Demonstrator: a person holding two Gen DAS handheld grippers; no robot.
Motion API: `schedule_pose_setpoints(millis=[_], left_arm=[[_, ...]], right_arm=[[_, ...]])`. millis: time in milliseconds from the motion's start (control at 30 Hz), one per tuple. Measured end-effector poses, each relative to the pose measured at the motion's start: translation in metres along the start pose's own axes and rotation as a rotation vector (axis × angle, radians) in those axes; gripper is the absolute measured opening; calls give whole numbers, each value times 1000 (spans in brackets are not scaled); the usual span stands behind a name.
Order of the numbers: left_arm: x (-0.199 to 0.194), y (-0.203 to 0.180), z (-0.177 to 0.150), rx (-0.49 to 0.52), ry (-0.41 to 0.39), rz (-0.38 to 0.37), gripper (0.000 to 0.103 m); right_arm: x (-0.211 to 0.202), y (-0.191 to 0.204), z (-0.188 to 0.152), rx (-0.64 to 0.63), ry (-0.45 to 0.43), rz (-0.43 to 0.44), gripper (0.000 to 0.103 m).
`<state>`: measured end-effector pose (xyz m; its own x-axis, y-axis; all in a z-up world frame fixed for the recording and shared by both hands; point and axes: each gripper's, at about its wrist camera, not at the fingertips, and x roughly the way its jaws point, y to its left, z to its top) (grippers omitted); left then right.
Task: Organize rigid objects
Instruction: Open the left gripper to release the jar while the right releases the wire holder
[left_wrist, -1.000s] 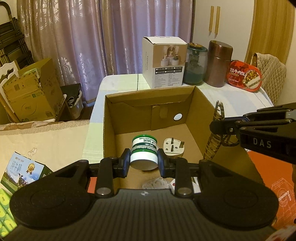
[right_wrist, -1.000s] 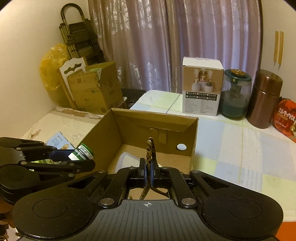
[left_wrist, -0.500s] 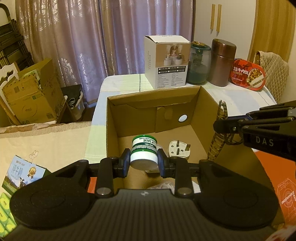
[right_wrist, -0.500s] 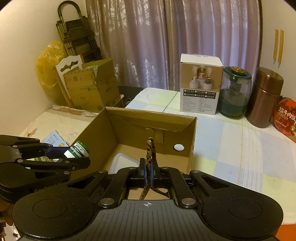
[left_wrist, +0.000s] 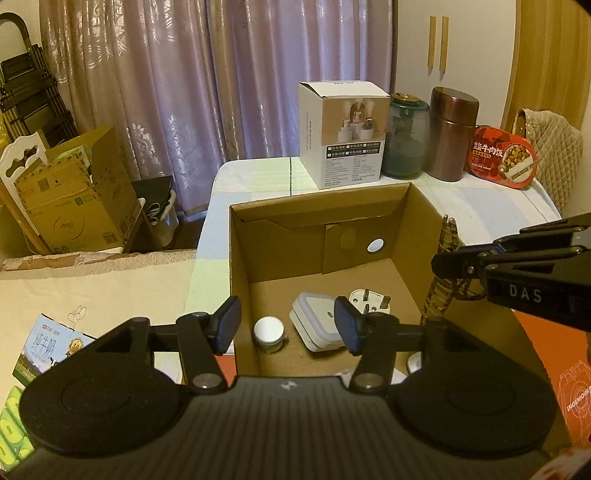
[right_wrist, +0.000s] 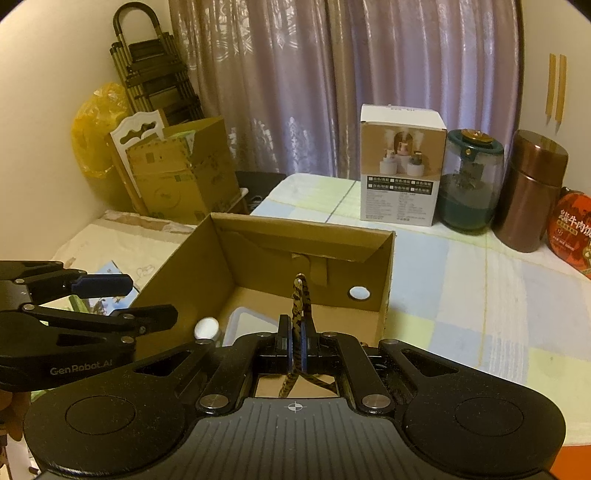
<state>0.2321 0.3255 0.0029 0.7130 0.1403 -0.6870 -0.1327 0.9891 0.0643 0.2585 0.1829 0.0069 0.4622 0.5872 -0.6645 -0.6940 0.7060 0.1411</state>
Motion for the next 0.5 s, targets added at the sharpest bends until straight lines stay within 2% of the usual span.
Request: schedule_pose_setpoints(millis=[500], left_arm=[[-3, -3, -6, 0, 5, -7, 51]], right_arm=[[1, 0, 0, 0, 5, -6, 0]])
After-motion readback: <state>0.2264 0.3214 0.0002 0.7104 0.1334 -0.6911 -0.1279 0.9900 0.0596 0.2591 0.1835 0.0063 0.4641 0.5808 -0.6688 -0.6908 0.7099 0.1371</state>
